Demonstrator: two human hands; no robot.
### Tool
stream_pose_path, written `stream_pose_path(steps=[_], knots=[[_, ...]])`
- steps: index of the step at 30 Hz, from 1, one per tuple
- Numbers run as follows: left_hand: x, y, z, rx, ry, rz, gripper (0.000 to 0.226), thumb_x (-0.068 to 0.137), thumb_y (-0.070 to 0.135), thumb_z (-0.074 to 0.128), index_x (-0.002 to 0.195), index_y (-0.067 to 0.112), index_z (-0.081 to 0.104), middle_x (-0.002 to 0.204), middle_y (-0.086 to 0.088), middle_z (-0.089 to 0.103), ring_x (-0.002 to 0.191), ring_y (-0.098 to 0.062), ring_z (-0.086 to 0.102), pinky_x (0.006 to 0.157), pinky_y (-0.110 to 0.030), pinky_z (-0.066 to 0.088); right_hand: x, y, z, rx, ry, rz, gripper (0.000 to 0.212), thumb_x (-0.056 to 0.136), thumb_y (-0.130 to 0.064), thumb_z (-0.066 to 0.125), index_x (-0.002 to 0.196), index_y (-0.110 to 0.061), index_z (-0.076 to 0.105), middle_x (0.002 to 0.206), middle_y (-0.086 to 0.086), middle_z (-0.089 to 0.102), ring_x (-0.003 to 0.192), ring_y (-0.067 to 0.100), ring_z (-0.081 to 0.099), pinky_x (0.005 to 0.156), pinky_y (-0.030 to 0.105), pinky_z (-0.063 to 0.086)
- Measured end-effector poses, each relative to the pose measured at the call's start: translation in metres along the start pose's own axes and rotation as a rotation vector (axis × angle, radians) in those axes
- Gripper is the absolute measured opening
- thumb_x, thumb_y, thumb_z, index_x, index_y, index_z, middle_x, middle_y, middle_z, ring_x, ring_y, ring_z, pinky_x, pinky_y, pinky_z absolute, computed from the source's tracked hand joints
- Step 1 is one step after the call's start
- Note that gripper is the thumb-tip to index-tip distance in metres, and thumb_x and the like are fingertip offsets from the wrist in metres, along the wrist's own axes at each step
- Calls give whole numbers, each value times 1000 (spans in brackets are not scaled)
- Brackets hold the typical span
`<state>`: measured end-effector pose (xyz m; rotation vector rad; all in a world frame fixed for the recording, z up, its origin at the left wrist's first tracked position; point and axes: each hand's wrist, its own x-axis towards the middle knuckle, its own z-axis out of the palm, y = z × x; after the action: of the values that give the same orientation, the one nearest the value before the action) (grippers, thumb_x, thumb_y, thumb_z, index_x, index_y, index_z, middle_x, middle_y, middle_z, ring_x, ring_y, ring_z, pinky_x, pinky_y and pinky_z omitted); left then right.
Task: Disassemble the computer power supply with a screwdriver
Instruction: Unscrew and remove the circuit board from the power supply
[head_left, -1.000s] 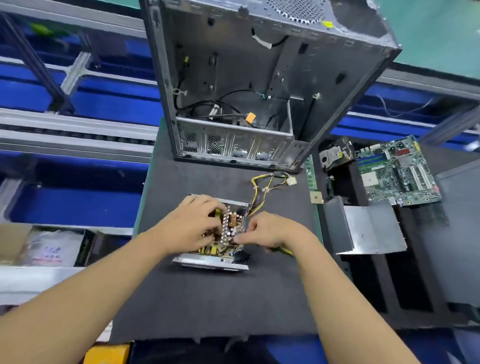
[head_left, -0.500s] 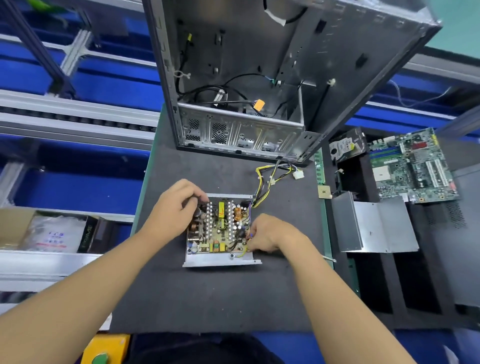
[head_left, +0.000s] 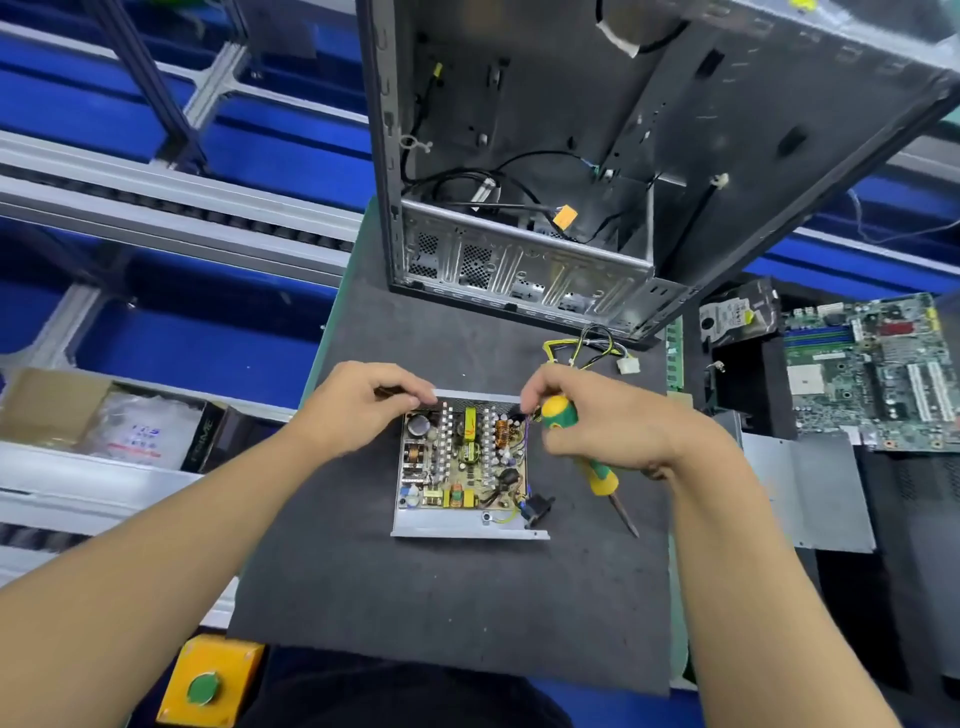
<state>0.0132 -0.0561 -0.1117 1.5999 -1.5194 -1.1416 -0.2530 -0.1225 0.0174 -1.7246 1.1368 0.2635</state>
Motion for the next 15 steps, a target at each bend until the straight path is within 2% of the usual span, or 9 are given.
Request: stream_pose_path(steps=[2,4,7,9,11,13,15], knots=[[-2,-2,-1,7,-23,12,35,94,9,67,87,42,75,103,26,72,104,5,65,93,-20,47,-5,-10,-3,199,-11,-138,31,73,-14,59,96,-35,57,90,13,60,71,22,54,65,35,45],[-5,-3,0,41,-43,35,33,95,11,65,90,44,70,108,29,70,107,7,63,93,-18,47,-5,-14,-2,443,-42,-282,36,76,-1,58,102,-26,60,92,7,59,77,14,54,70,30,45],[-8,-5,9,139,47,147,34,96,7,62,90,40,64,106,28,70,104,9,63,90,-9,47,-1,-18,0,639,95,-443,24,87,-1,57,107,-14,58,107,6,66,95,14,60,79,25,49],[-11,-7,15,171,119,200,28,97,4,59,96,32,64,101,25,70,98,7,64,84,-8,47,0,-22,2,637,210,-495,17,93,-7,54,110,-11,54,112,8,68,105,21,66,87,33,52],[-11,-9,15,142,147,159,26,98,9,59,103,35,53,99,22,71,94,6,66,80,-8,47,-2,-25,5,536,310,-511,12,97,-10,53,109,-13,51,112,9,69,109,26,67,92,42,54],[-9,-12,12,78,152,87,31,96,17,63,102,43,46,95,22,72,93,11,65,77,-3,43,-4,-29,11,444,384,-512,10,98,-14,54,107,-17,51,111,5,69,106,26,69,92,47,55],[-7,-15,7,85,103,46,28,96,21,65,96,46,52,93,24,71,94,12,64,77,-2,43,-4,-36,19,427,396,-525,10,98,-22,55,107,-20,50,110,1,70,102,24,71,87,47,58]])
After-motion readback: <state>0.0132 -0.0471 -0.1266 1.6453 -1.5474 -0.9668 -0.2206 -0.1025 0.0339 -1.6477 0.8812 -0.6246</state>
